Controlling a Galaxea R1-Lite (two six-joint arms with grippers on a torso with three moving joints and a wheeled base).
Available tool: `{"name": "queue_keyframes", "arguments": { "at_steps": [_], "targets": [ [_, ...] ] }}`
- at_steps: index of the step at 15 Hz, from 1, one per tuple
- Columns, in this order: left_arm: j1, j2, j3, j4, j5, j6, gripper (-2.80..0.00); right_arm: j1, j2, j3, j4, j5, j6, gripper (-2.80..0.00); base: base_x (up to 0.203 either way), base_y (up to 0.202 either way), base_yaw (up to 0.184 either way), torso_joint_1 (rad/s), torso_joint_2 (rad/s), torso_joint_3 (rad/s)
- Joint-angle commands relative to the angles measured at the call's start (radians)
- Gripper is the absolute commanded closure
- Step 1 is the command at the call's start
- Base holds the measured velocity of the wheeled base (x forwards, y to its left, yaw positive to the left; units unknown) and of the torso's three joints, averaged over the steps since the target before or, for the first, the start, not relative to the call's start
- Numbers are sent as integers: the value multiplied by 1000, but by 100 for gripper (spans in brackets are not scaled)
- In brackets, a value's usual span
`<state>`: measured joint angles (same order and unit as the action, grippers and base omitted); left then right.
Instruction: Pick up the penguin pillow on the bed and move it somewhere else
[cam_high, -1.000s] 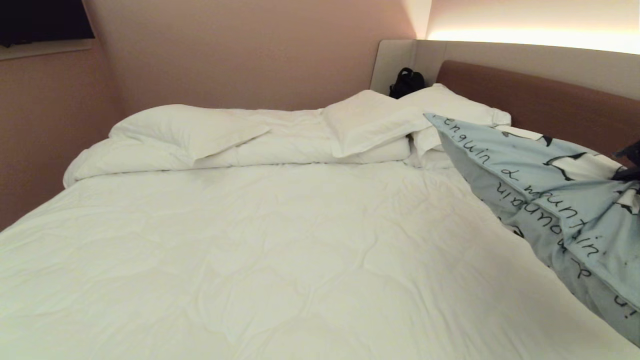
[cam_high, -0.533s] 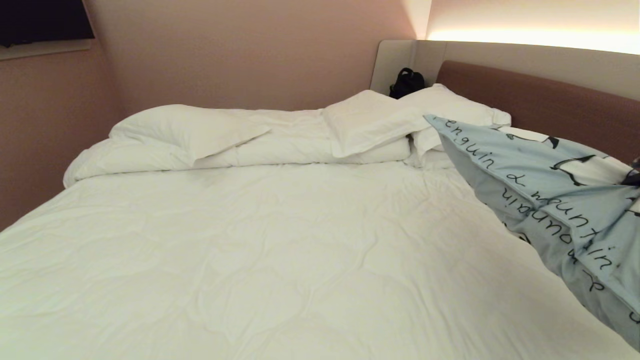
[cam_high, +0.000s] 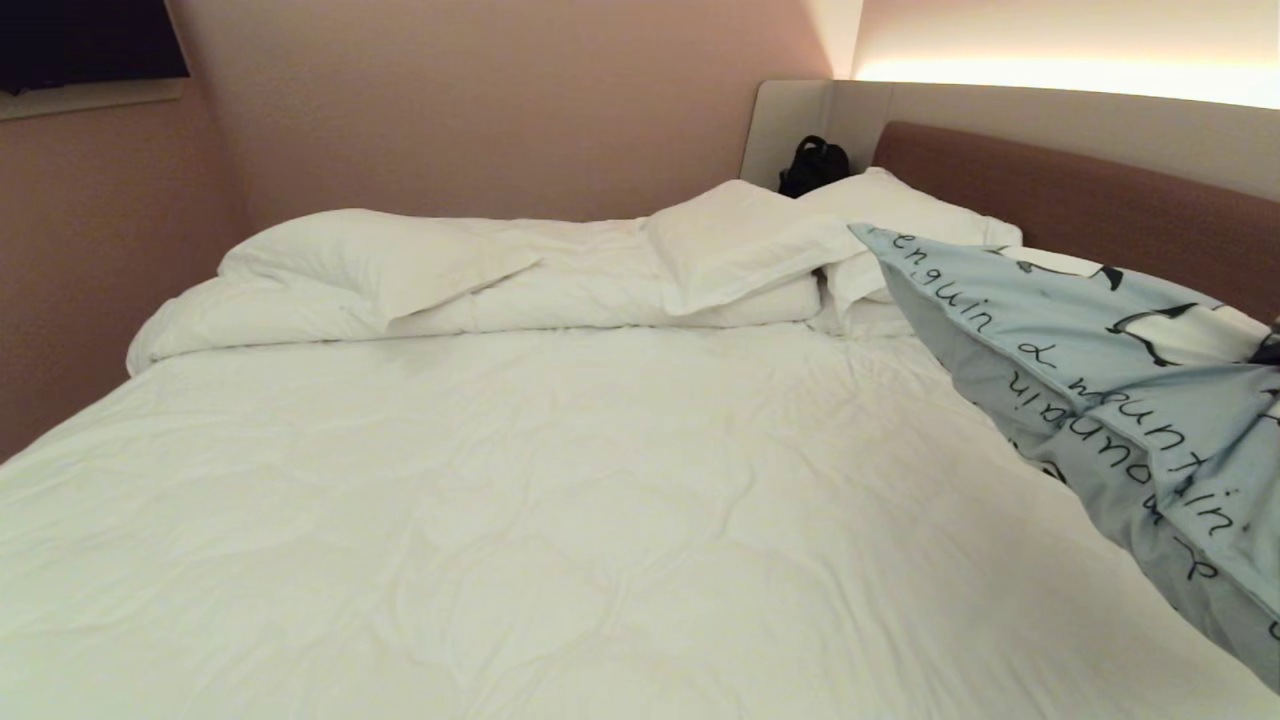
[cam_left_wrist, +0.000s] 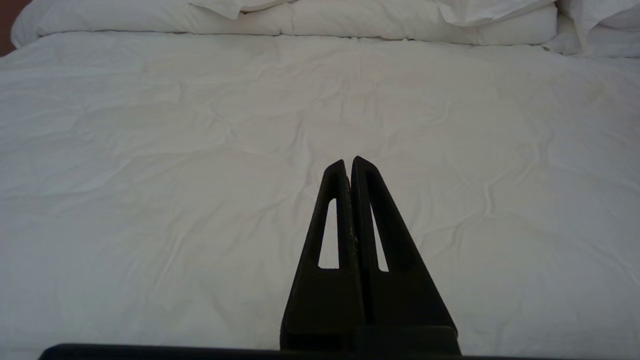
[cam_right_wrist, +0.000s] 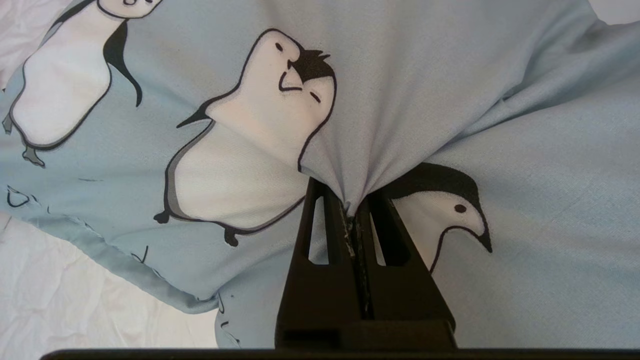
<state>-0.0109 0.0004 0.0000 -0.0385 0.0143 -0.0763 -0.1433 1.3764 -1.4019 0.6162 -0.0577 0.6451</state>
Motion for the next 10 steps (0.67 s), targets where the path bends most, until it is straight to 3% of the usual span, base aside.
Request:
{"name": "queue_keyframes", "arguments": {
  "at_steps": [1,5,10],
  "targets": [
    [0,0,0,0,0,0,0,-1,3,0,4,-1,4,0,0,0,0,0,0,0],
    [0,0,0,-1,0,0,0,0,9,0,3,4,4,0,2,67,-7,-1,1,3],
    [0,0,0,-1,1,0,0,1,15,1,2,10,4,0,0,194,-1,3,3,4]
  ]
}}
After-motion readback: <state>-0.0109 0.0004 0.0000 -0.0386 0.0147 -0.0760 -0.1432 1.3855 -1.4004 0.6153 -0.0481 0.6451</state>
